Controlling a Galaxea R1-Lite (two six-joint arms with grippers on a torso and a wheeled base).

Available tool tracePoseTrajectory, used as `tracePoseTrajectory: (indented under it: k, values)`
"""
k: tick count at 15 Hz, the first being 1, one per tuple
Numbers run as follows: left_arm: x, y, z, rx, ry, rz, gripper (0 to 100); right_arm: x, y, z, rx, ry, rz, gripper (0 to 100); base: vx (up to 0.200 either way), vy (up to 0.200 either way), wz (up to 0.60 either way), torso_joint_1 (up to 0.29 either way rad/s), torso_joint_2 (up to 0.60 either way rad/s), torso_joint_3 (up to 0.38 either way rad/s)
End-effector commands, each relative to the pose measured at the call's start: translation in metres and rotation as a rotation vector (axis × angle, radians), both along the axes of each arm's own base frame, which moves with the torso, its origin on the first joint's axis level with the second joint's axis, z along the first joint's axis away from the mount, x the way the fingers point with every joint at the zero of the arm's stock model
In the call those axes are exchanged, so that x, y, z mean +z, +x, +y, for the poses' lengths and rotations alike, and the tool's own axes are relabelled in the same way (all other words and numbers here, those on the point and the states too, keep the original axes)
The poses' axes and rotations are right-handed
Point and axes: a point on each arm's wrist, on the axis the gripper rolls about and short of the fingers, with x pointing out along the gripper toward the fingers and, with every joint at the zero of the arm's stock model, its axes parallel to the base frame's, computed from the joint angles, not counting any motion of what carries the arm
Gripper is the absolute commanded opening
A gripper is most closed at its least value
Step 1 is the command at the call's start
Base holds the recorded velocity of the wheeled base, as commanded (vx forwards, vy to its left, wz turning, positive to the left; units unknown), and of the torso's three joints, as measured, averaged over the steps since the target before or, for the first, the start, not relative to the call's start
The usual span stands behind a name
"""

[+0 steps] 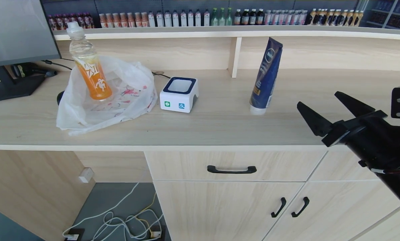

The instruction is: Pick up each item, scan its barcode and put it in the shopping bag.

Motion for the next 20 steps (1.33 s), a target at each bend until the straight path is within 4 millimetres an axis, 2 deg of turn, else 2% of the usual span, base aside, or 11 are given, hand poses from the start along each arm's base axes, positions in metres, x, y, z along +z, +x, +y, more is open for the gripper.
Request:
tracePoseTrajectory:
  k: [1, 7, 20]
  values:
    - [0.0, 0.0, 0.0, 0.0, 0.0, 0.0, 0, -0.001, 0.0, 0.0, 0.002, -0.001, 0.005, 100, 0.0, 0.0, 0.0, 0.0, 0.0, 0.0]
    - [0.0, 0.0, 0.0, 0.0, 0.0, 0.0, 0, -0.008, 0.004, 0.006, 0.025, 0.0, 0.035, 100, 0.0, 0.0, 0.0, 0.0, 0.0, 0.0]
    - [0.0, 0.0, 0.0, 0.0, 0.0, 0.0, 0, 0.007, 0.017, 0.011, 0.036, 0.03, -0.027, 100, 0.0, 0.0, 0.0, 0.0, 0.0, 0.0]
